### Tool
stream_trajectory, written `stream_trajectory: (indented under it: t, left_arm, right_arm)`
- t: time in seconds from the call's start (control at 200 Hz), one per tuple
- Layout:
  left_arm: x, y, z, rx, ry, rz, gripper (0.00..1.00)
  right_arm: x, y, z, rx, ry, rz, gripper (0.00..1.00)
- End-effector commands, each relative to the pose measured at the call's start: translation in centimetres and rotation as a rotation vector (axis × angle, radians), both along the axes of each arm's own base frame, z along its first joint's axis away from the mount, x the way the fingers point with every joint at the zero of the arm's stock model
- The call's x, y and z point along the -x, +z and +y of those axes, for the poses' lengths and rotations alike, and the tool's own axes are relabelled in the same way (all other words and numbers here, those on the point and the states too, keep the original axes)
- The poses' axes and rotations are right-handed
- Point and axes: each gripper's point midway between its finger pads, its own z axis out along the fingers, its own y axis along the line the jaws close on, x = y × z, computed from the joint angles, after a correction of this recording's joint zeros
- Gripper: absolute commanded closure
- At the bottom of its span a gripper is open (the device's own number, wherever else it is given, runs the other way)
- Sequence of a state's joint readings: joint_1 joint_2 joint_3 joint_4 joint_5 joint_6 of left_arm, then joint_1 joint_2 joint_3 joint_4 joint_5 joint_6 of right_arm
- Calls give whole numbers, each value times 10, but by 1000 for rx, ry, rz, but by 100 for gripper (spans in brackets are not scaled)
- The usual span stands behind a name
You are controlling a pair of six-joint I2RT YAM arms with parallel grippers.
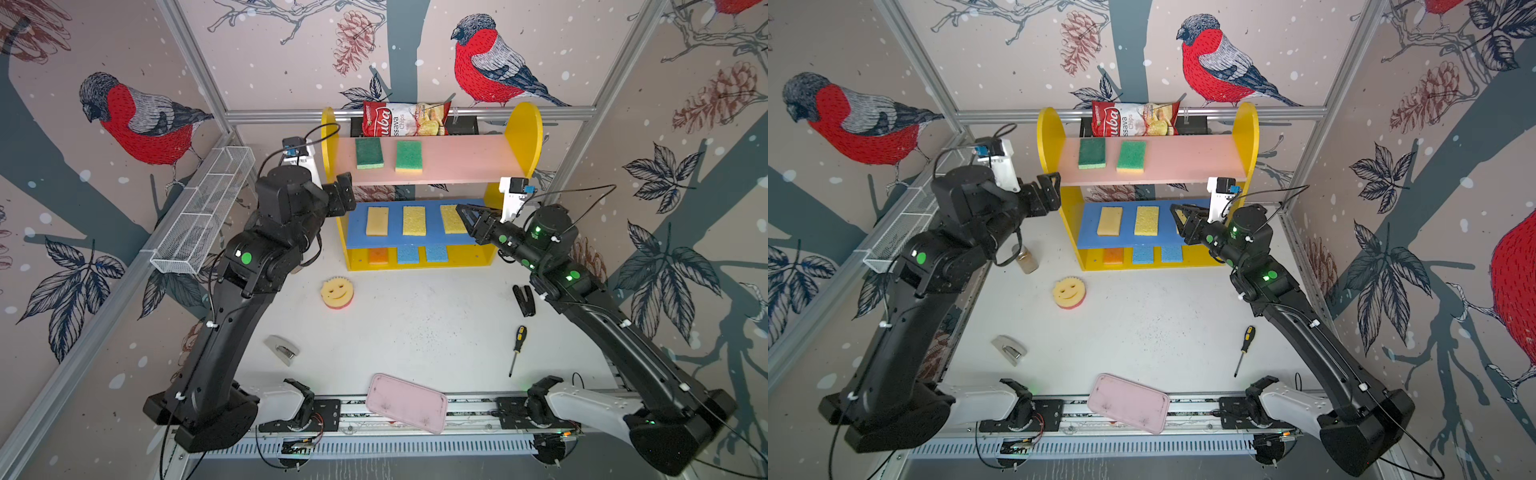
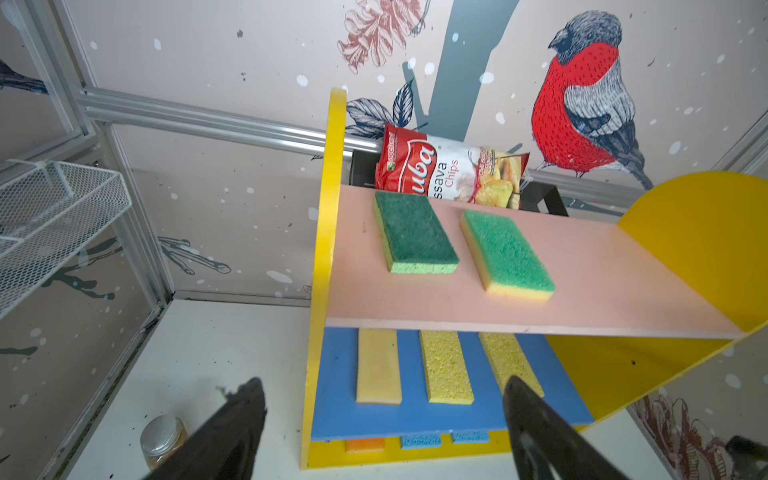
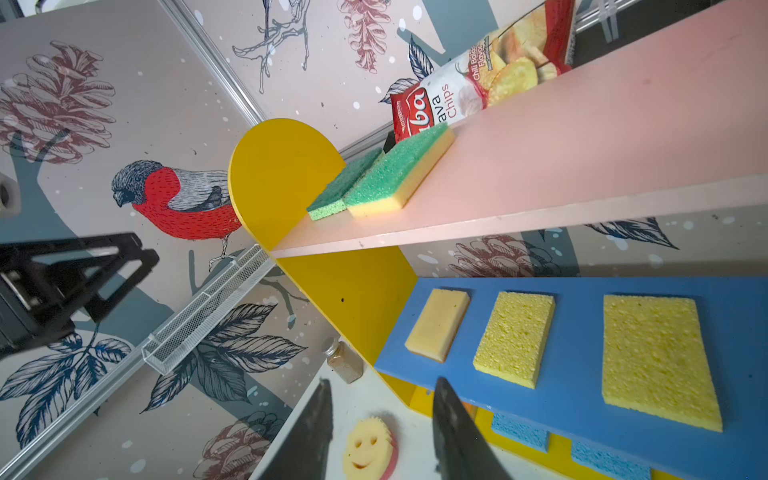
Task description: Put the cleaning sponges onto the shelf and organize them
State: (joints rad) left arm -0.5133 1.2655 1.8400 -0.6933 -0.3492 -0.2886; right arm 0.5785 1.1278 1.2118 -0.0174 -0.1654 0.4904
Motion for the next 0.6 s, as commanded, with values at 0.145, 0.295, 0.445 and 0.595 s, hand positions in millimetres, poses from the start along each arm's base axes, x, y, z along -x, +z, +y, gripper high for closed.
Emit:
stream_trajectory:
  t: [0.145, 0.295, 0.445, 0.595]
  left_arm:
    - [10, -11, 6, -27, -21, -55, 11]
    - [14, -17, 17, -50, -7, -60, 10]
    - [18, -20, 24, -63, 1, -62, 10]
    - [19, -21, 26, -69, 7, -65, 10]
  right_arm:
    - [-7, -1, 37, 61, -30, -7, 73]
    - [-18, 1, 73, 107, 3, -6, 90]
    - [-40, 10, 86, 127, -27, -39, 95]
    - [-64, 14, 93, 145, -47, -48, 95]
